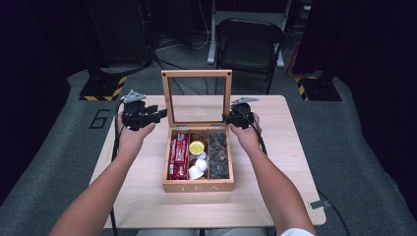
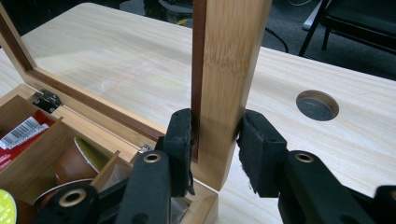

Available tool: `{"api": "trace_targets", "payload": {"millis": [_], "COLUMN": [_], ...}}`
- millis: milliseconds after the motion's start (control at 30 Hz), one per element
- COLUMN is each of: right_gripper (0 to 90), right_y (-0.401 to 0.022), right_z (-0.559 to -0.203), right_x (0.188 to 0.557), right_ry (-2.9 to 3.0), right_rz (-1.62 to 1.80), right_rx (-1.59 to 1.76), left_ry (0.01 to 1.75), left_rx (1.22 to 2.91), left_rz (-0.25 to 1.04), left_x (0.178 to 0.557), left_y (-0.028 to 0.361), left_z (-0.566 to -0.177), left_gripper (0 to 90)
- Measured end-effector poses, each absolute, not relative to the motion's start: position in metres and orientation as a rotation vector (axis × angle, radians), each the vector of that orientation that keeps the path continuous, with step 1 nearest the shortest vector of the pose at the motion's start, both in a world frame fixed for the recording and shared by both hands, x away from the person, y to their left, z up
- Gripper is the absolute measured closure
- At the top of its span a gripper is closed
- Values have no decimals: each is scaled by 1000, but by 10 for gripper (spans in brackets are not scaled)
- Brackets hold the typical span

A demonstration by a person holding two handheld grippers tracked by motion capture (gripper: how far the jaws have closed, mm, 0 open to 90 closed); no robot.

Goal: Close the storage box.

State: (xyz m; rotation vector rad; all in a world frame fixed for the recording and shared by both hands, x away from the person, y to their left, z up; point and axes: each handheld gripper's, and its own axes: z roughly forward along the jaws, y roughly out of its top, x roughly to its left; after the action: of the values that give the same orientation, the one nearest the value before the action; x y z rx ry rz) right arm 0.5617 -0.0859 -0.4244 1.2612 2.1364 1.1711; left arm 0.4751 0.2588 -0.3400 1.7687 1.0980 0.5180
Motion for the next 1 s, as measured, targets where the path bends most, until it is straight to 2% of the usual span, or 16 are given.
{"api": "trace_targets", "payload": {"millis": [600, 633, 667, 700, 733, 900, 1000], "right_gripper": [643, 632, 573, 573, 528, 459, 452], "right_y": [-84, -84, -83, -83, -83, -87, -88], "right_z": [-425, -425, -424, -424, -423, -416, -413], "right_x": [567, 567, 566, 566, 564, 555, 549], "right_ry": [2130, 2128, 2138, 2138, 2132, 2102, 2088], "right_rz": [1159, 1152, 1151, 1151, 1152, 1148, 1131], "right_rx": [1320, 1319, 1315, 1315, 1314, 1307, 1286], "left_ry": [1095, 1097, 1097, 1097, 1099, 1117, 1122], "left_rx": [1777, 1779, 1778, 1778, 1772, 1741, 1731], "left_rz": [478, 479, 473, 473, 469, 456, 452], "left_x": [466, 466, 465, 465, 465, 462, 460], "left_y": [257, 258, 259, 259, 260, 264, 269], "left_z": [-351, -351, -351, -351, -352, -355, -357], "left_gripper": [512, 511, 511, 510, 510, 509, 510]}}
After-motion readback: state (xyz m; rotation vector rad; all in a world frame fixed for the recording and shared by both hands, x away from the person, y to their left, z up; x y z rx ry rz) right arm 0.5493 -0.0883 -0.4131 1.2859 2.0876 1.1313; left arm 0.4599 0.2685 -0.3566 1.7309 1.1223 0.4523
